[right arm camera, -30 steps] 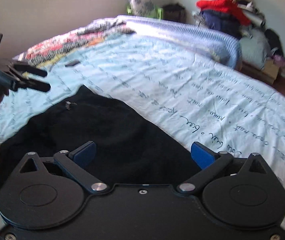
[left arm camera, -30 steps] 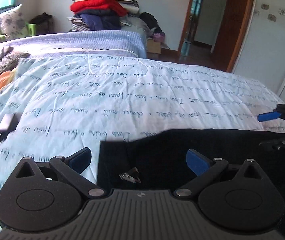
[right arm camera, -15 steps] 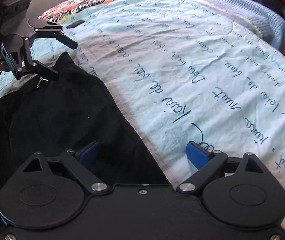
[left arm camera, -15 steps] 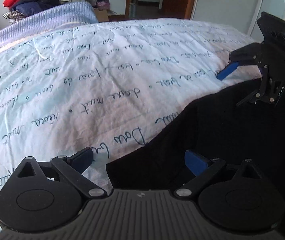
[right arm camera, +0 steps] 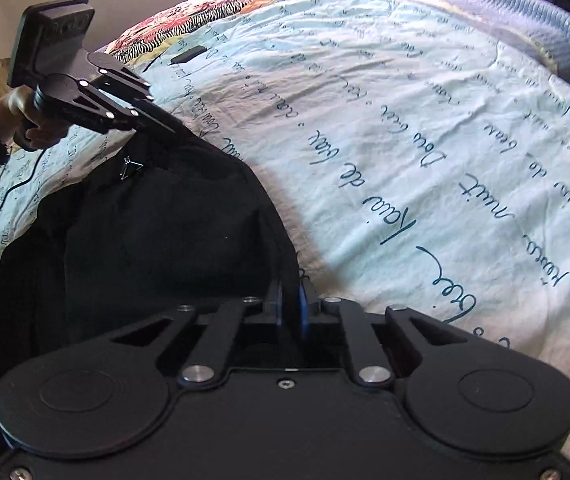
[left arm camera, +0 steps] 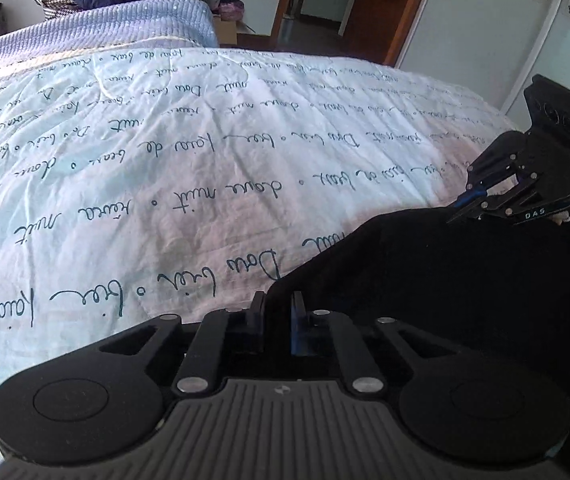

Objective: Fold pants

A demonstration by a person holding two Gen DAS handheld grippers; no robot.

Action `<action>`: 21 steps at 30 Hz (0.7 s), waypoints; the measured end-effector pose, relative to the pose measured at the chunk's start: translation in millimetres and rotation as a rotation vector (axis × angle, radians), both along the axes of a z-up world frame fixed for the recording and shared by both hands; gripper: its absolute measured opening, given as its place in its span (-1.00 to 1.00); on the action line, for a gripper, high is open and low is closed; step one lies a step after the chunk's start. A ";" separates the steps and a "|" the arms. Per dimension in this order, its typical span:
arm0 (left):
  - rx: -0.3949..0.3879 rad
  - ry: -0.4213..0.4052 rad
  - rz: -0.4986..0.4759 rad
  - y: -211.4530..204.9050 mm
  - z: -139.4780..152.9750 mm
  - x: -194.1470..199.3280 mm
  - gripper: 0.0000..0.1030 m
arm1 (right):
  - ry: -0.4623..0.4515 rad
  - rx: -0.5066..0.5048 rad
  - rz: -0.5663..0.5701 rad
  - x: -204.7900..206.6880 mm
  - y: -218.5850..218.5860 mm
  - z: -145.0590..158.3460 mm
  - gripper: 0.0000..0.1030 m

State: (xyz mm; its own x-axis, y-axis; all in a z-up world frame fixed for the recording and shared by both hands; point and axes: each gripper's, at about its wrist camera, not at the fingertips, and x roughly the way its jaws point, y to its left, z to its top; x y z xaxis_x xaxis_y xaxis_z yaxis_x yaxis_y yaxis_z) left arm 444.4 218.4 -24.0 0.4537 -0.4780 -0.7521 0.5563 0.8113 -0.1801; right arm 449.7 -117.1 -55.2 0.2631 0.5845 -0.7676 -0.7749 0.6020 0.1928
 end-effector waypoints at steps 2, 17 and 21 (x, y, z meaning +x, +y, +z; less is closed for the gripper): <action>-0.005 -0.049 0.009 -2.1 8.4 -12.3 -0.88 | -0.068 -0.027 -0.025 -8.5 4.7 7.0 -0.86; -0.063 -0.339 0.151 10.1 81.3 -140.2 -0.84 | -0.688 -0.286 -0.021 -203.6 44.2 75.2 -0.87; -0.125 -0.326 0.143 20.9 83.7 -204.7 -0.84 | -0.731 -0.302 0.042 -266.3 47.6 70.3 -0.87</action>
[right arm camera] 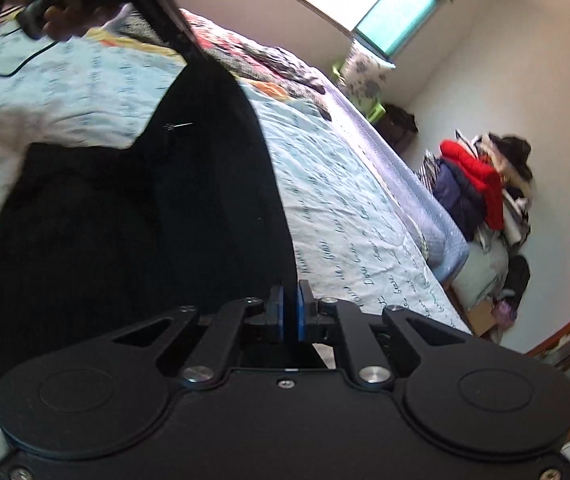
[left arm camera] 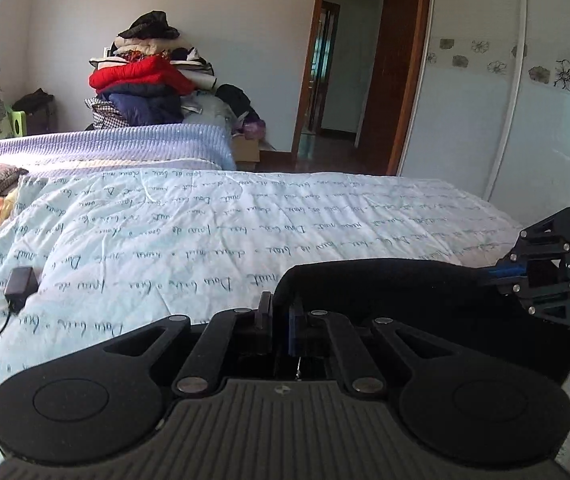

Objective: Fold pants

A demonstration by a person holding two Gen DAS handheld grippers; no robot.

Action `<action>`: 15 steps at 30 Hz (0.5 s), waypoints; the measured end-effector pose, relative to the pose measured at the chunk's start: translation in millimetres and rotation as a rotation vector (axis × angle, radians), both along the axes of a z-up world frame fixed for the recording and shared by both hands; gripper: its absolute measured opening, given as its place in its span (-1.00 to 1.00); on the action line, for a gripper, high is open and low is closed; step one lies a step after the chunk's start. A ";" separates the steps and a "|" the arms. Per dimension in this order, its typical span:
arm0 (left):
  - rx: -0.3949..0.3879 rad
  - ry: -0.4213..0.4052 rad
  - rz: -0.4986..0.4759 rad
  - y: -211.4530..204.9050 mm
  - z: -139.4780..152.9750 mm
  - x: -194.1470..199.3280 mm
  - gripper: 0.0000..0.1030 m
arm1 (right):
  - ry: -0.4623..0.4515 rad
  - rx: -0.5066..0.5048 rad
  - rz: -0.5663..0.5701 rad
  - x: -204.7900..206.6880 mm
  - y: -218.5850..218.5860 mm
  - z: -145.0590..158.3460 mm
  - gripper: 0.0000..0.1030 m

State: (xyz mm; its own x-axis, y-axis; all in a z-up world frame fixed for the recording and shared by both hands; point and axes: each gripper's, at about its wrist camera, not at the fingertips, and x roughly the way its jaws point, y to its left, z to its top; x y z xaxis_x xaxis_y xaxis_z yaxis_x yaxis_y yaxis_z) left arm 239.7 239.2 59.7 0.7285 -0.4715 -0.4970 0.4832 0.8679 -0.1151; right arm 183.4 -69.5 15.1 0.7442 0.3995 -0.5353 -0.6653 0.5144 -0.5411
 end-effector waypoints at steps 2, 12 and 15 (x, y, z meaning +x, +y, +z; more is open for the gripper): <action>-0.014 0.018 0.009 4.5 -9.5 -27.8 -0.84 | 0.031 0.009 0.015 -21.0 0.5 -7.6 -0.87; 0.002 0.130 0.065 15.8 -72.6 -105.1 -0.82 | 0.110 -0.046 0.058 -91.5 14.9 -57.6 -0.87; 0.006 0.126 0.084 17.7 -77.5 -115.3 -0.82 | 0.116 -0.058 0.069 -102.9 20.7 -61.6 -0.87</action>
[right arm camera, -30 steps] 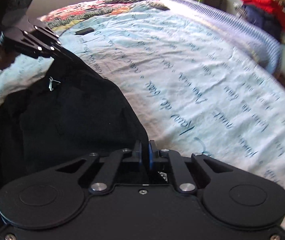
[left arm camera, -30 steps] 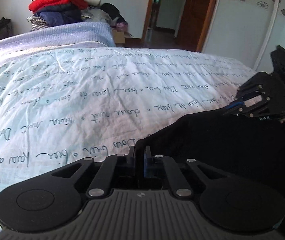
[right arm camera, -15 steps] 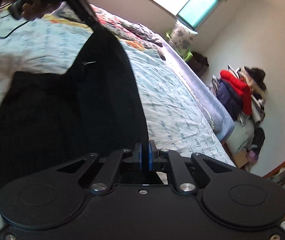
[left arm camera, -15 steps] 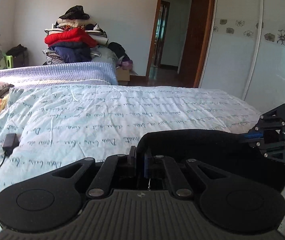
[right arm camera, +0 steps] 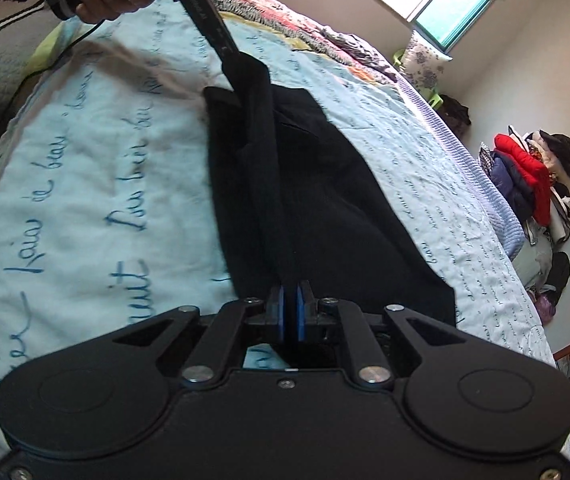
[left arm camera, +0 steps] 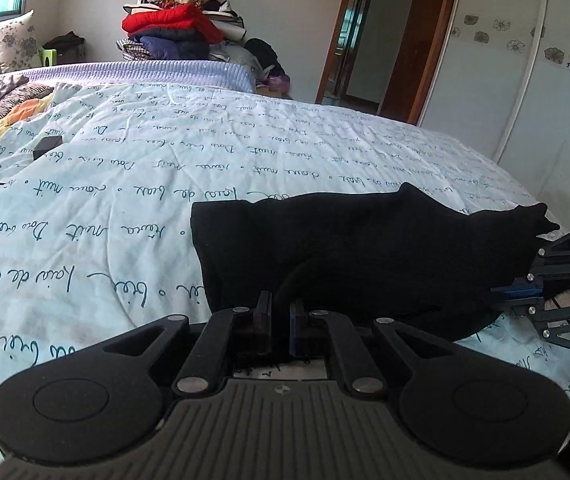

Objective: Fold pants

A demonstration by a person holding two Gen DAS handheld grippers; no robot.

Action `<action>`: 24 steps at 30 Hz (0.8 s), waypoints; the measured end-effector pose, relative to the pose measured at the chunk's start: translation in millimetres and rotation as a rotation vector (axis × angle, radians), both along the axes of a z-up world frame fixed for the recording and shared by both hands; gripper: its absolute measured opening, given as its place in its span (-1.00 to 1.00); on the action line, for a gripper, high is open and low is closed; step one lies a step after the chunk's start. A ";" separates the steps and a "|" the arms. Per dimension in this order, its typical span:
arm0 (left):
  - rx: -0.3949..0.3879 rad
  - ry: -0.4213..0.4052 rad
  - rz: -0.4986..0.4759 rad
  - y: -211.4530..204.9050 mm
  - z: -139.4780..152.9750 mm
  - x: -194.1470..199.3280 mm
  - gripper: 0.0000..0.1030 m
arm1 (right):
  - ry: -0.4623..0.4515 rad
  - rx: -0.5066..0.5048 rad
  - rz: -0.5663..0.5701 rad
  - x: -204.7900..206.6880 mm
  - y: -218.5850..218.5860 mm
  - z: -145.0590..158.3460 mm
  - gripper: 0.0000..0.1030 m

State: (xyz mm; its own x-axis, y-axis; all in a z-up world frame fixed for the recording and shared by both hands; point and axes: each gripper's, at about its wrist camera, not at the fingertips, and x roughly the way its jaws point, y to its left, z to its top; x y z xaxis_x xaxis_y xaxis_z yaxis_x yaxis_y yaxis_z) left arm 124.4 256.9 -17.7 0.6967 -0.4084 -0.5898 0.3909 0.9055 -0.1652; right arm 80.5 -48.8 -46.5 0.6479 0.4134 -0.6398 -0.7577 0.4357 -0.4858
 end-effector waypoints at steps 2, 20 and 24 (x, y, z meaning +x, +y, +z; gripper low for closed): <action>0.010 0.002 0.008 0.4 -1.6 -1.7 -0.80 | -0.012 -0.016 0.005 -5.2 2.6 -2.0 -0.87; -0.012 -0.014 0.069 -81.3 34.5 0.3 0.24 | -0.037 0.082 -0.141 -28.8 -1.0 -12.5 -0.73; -0.014 0.022 -0.033 -153.8 15.7 4.2 0.33 | -0.034 0.190 -0.306 -37.5 -53.6 8.4 -0.72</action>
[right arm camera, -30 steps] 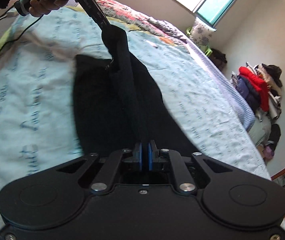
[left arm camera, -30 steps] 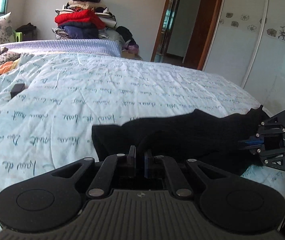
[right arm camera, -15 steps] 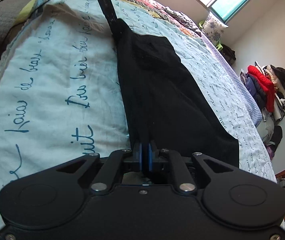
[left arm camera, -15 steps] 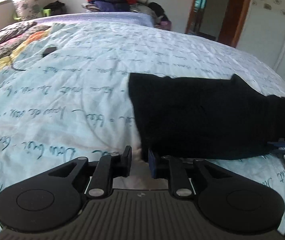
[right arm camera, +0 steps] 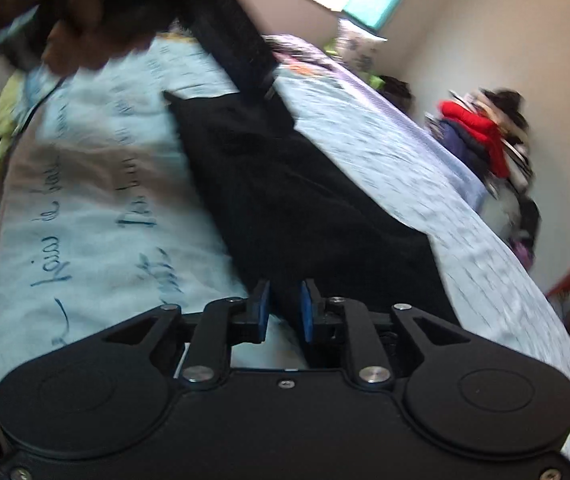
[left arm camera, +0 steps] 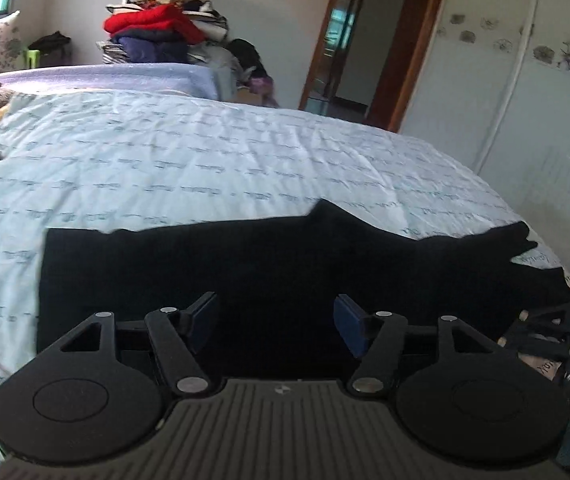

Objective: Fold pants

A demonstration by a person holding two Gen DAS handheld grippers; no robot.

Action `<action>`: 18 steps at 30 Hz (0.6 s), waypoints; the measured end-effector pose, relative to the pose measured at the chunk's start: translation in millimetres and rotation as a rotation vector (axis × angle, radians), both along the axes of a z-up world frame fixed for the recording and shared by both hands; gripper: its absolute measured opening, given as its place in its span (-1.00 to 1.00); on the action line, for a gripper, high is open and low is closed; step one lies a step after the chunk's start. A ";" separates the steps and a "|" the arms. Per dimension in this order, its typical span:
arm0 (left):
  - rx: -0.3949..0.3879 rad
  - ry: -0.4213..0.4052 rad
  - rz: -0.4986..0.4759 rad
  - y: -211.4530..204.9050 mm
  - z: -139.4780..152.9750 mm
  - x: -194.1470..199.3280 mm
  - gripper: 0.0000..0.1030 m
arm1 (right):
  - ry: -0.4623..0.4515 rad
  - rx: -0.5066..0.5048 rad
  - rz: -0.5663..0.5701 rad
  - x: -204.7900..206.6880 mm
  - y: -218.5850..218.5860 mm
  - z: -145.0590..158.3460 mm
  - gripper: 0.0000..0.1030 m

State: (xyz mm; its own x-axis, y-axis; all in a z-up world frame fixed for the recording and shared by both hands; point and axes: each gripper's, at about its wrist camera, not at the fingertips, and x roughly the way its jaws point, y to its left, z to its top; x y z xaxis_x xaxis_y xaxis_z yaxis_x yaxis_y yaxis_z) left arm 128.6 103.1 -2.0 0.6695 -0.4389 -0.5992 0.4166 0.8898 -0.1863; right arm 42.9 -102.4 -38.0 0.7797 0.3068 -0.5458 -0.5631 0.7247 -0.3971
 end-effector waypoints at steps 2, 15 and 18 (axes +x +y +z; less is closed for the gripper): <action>0.052 0.023 -0.031 -28.8 -15.5 4.0 0.35 | 0.013 0.011 -0.124 4.1 -34.2 2.7 -0.68; 0.127 0.026 -0.102 -72.5 -30.5 -13.2 0.43 | 0.309 0.353 -0.506 -91.3 -242.4 57.6 -0.29; 0.111 -0.021 -0.174 -100.3 -21.4 -20.4 0.49 | 0.153 0.427 -0.711 -106.4 -294.8 77.6 0.12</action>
State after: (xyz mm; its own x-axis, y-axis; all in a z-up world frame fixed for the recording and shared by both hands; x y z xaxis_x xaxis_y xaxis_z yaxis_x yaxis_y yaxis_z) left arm 108.2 2.8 -23.4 0.6021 -0.4808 -0.6374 0.5683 0.8189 -0.0808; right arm -63.5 -397.2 39.5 0.7921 -0.0252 -0.6099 0.0585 0.9977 0.0347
